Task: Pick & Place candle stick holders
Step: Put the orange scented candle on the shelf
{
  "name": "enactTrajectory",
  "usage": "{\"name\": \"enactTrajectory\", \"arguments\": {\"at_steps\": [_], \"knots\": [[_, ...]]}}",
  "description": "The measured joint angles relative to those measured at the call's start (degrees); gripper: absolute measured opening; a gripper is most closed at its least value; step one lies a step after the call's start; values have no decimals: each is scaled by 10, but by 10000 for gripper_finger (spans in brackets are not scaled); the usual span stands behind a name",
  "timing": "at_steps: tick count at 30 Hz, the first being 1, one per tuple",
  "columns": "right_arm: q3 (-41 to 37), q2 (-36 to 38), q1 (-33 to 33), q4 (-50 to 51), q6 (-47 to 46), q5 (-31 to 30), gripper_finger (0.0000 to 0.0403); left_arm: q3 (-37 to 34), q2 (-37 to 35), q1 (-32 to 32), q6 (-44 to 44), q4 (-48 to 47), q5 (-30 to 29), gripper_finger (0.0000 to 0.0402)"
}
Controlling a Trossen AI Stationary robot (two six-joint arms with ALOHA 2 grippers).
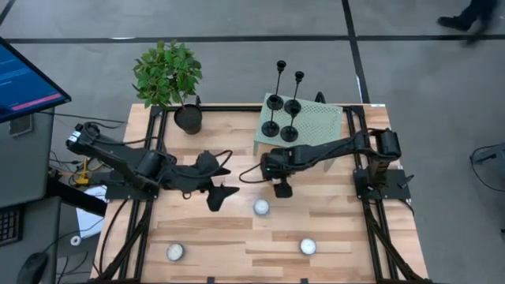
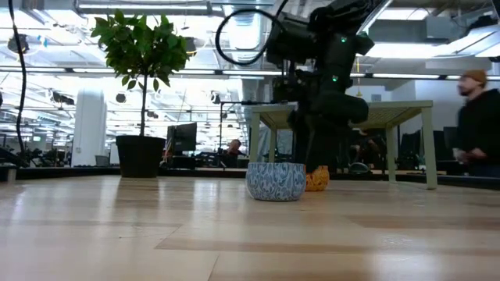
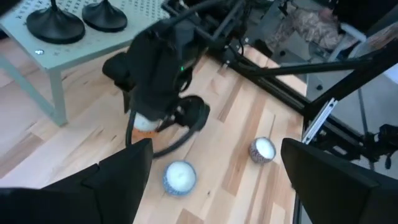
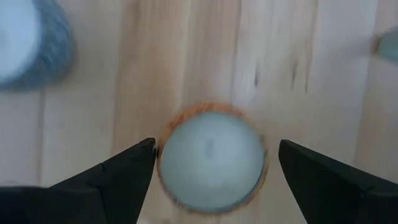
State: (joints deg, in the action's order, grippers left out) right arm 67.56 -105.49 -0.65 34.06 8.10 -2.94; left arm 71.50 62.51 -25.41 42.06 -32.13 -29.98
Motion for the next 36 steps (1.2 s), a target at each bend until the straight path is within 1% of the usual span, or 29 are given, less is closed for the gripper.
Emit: {"name": "enactTrajectory", "arguments": {"at_steps": [2,6,9,11,13,16,19,25,32,36], "knots": [[0,1,-5,2,3,2,331,0,6,-1,0,0,2,355],[0,1,-11,-6,9,28,331,-1,7,-5,0,-1,11,355],[0,-1,-12,-13,9,29,331,-1,9,-6,0,-5,13,355],[1,-18,-14,-23,9,31,331,-1,9,-7,0,-4,13,355],[-1,-33,-14,-3,6,31,331,-1,9,-8,0,-5,13,355],[3,-52,-12,-7,-2,29,330,-1,9,-9,2,-6,14,355],[3,-55,-11,-3,-11,33,321,0,9,-9,2,-9,15,355],[2,-50,-10,-5,-7,30,281,0,9,-9,2,-11,15,355],[4,-50,-1,0,-20,26,281,0,9,-9,2,-11,15,355],[20,-35,11,27,-21,28,281,0,9,-9,2,-12,15,355]]}}
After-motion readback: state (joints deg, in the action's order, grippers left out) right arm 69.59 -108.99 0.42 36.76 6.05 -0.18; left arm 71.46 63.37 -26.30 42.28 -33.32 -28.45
